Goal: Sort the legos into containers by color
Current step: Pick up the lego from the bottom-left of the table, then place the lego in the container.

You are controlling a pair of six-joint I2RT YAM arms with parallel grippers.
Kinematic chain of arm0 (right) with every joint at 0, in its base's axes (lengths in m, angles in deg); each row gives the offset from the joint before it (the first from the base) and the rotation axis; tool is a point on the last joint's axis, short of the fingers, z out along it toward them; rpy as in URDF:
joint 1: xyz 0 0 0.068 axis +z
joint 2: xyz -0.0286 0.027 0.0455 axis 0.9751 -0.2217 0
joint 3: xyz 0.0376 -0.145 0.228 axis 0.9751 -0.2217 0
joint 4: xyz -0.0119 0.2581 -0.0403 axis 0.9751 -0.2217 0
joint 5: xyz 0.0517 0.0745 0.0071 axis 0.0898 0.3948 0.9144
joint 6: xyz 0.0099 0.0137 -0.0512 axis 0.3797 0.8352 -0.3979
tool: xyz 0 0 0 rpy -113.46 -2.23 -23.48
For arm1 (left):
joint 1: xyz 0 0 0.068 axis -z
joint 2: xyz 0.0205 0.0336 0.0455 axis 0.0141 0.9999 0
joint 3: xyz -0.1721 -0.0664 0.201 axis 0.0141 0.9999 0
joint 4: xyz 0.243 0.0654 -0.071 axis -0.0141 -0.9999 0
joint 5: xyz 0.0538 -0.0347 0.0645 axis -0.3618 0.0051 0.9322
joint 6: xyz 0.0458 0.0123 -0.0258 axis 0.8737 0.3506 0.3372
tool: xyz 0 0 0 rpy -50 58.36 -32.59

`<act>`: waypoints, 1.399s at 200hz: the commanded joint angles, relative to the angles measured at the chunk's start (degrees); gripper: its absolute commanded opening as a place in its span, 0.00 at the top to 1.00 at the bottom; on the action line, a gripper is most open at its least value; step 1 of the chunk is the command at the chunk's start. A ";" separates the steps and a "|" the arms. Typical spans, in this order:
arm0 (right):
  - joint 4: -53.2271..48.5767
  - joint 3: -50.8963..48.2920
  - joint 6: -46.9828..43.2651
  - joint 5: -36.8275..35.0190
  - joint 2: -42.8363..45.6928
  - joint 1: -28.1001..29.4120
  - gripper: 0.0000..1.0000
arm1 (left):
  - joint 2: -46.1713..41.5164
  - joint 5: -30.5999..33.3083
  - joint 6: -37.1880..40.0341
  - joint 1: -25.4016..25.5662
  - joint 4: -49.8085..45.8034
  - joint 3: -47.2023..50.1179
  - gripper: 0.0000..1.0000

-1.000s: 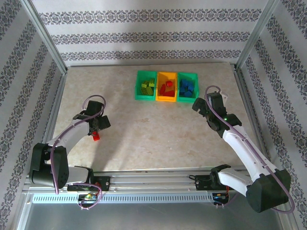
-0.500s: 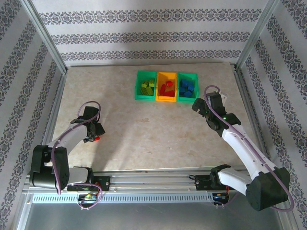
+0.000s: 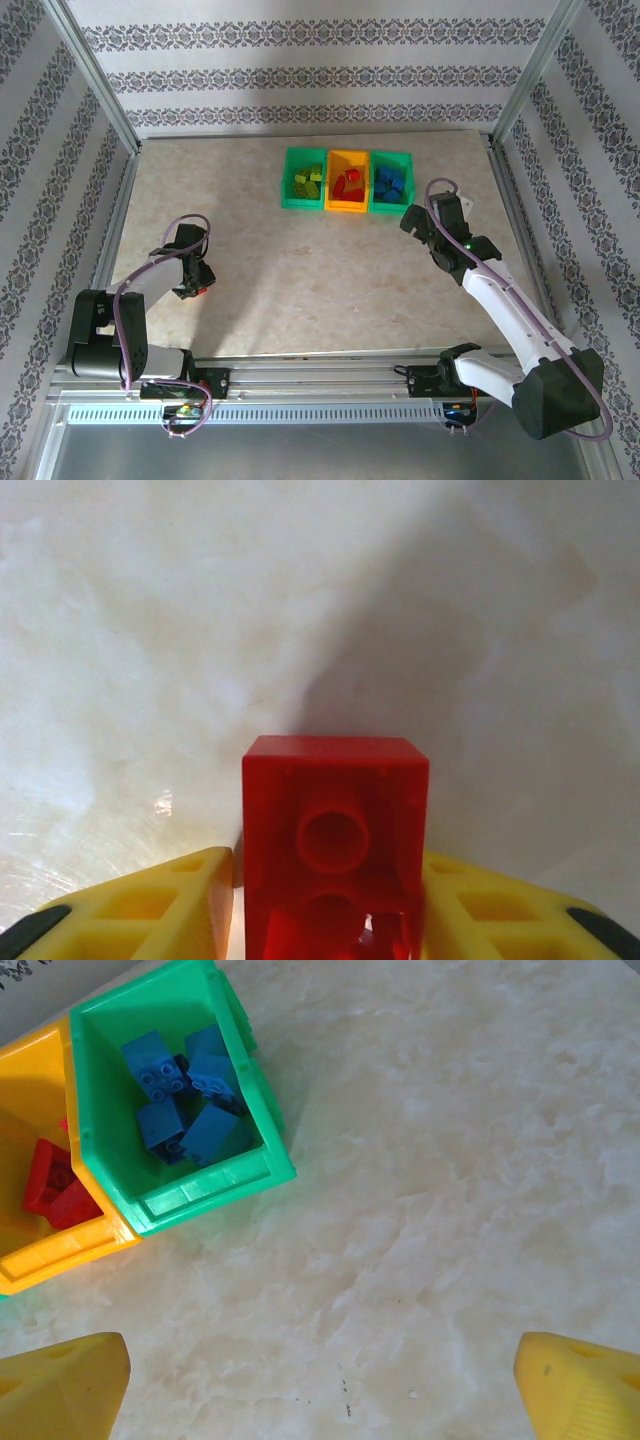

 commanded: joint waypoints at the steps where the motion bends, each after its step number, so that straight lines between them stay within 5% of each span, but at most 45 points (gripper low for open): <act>1: 0.22 -0.06 0.14 -1.78 -0.21 0.71 0.02 | 1.48 -2.24 -0.02 -0.64 3.34 1.47 0.58; 74: 0.17 -0.24 1.02 -1.95 -0.41 0.75 0.02 | -3.63 -3.41 1.11 -0.64 4.97 2.00 0.62; 134: 0.96 -0.59 2.00 -1.42 -1.26 0.79 0.02 | -6.34 -11.07 -1.98 0.94 12.03 1.47 0.67; 220: 0.92 -0.85 2.61 -1.07 -2.42 1.24 0.02 | 5.43 -11.36 -5.46 15.94 20.72 -9.54 0.66; 280: 0.47 -0.94 2.39 -0.98 -2.87 1.41 0.02 | 18.30 -13.80 -4.04 25.58 23.15 -26.56 0.66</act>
